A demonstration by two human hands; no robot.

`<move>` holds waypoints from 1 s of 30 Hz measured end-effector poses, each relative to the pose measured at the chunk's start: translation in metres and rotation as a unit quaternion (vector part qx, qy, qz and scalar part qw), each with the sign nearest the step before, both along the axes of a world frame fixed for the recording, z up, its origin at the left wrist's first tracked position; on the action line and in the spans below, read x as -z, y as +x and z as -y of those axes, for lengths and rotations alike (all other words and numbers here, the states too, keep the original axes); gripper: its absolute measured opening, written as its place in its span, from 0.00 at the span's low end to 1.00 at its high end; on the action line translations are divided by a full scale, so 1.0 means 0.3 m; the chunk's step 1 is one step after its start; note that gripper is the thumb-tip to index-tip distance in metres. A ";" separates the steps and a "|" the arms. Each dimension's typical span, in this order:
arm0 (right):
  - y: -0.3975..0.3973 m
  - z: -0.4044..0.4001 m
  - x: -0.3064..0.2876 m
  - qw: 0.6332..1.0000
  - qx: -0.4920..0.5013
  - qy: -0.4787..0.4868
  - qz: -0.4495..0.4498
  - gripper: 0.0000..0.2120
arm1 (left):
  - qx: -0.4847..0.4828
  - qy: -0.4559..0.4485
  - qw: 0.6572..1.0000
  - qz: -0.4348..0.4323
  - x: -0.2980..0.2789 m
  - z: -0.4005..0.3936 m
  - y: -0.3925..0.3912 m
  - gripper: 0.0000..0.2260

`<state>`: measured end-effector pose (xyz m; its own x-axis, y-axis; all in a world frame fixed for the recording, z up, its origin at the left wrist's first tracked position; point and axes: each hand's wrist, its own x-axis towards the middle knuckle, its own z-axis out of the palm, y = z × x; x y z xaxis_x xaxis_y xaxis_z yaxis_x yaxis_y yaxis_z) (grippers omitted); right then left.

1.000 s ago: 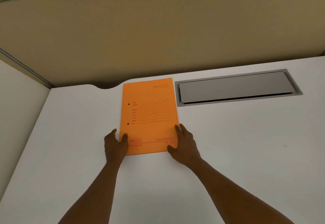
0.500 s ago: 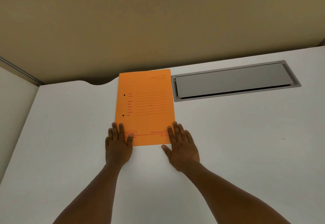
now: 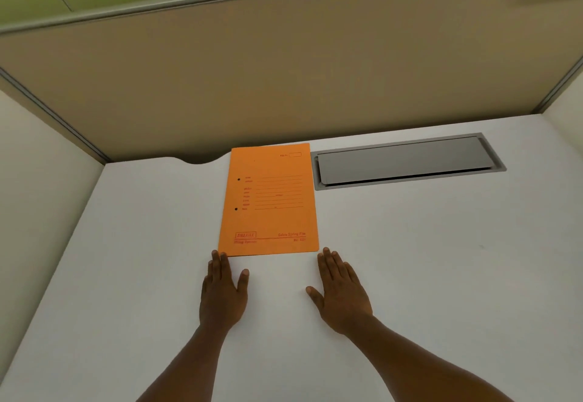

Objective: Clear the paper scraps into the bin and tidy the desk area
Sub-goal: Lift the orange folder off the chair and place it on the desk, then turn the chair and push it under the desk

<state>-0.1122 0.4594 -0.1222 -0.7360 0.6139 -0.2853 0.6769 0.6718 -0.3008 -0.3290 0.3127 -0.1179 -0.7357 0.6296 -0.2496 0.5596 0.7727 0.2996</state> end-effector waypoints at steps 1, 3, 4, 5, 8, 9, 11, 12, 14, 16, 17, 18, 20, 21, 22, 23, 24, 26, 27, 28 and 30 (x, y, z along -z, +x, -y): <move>0.019 0.021 -0.009 1.000 -0.002 0.003 0.002 0.36 | 0.006 -0.002 1.000 -0.005 -0.013 0.018 0.022 0.33; 0.055 0.064 -0.033 1.000 -0.005 0.006 0.004 0.35 | 0.021 -0.002 1.000 -0.015 -0.040 0.057 0.073 0.32; 0.072 0.086 -0.046 1.000 -0.006 0.007 0.005 0.35 | 0.028 -0.002 0.999 -0.018 -0.052 0.080 0.101 0.32; 0.088 0.107 -0.061 1.000 -0.005 0.009 0.005 0.35 | 0.035 -0.003 0.999 -0.021 -0.063 0.103 0.128 0.31; 0.142 0.176 -0.106 1.000 0.001 0.014 0.003 0.35 | 0.050 -0.008 0.998 -0.022 -0.089 0.188 0.224 0.31; 0.163 0.203 -0.120 1.000 0.004 0.018 0.002 0.35 | 0.056 -0.007 0.998 -0.019 -0.095 0.220 0.259 0.31; 0.212 0.264 -0.145 1.000 0.011 0.025 -0.004 0.35 | 0.074 -0.003 0.997 -0.020 -0.105 0.293 0.329 0.31; 0.240 0.298 -0.157 1.000 0.014 0.027 -0.006 0.35 | 0.081 -0.001 0.996 -0.021 -0.109 0.332 0.363 0.31; 0.299 0.373 -0.178 0.999 0.018 0.033 -0.013 0.35 | 0.090 0.003 0.996 -0.020 -0.119 0.415 0.428 0.31; 0.364 0.461 -0.195 0.999 0.020 0.038 -0.017 0.34 | 0.095 0.005 0.995 -0.016 -0.130 0.501 0.498 0.30; 0.399 0.508 -0.202 0.999 0.021 0.040 -0.019 0.34 | 0.098 0.006 0.995 -0.015 -0.137 0.544 0.534 0.30; 0.434 0.555 -0.209 0.999 0.020 0.043 -0.021 0.34 | 0.101 0.008 0.995 -0.014 -0.144 0.588 0.571 0.30; 0.501 0.641 -0.222 0.999 0.008 0.050 -0.019 0.34 | 0.109 0.009 0.994 -0.012 -0.155 0.674 0.639 0.30; 0.532 0.681 -0.230 0.998 0.001 0.053 -0.014 0.34 | 0.113 0.008 0.993 -0.013 -0.160 0.714 0.669 0.30; 0.561 0.717 -0.240 0.998 -0.001 0.056 -0.008 0.35 | 0.117 0.005 0.993 -0.015 -0.167 0.750 0.698 0.30; 0.589 0.753 -0.252 0.998 0.001 0.060 -0.005 0.35 | 0.119 0.005 0.993 -0.018 -0.175 0.782 0.728 0.31; 0.617 0.787 -0.266 0.998 0.007 0.066 -0.006 0.35 | 0.120 0.008 0.992 -0.021 -0.185 0.813 0.759 0.31; 0.673 0.854 -0.297 0.997 0.022 0.079 -0.012 0.36 | 0.131 0.019 0.991 -0.025 -0.212 0.863 0.823 0.31; 0.702 0.889 -0.312 0.996 0.028 0.080 -0.014 0.36 | 0.142 0.025 0.989 -0.027 -0.227 0.885 0.854 0.31; 0.732 0.923 -0.327 0.996 0.034 0.080 -0.016 0.36 | 0.153 0.030 0.987 -0.029 -0.242 0.904 0.884 0.31; 0.797 0.986 -0.353 0.995 0.051 0.081 -0.026 0.35 | 0.173 0.042 0.983 -0.038 -0.268 0.931 0.944 0.31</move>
<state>0.1268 0.1638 -0.0164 -0.6780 0.7216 -0.1399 0.7311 0.6423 -0.2300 -0.0457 0.0334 -0.0377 -0.4886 0.8615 -0.1384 0.8081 0.5066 0.3006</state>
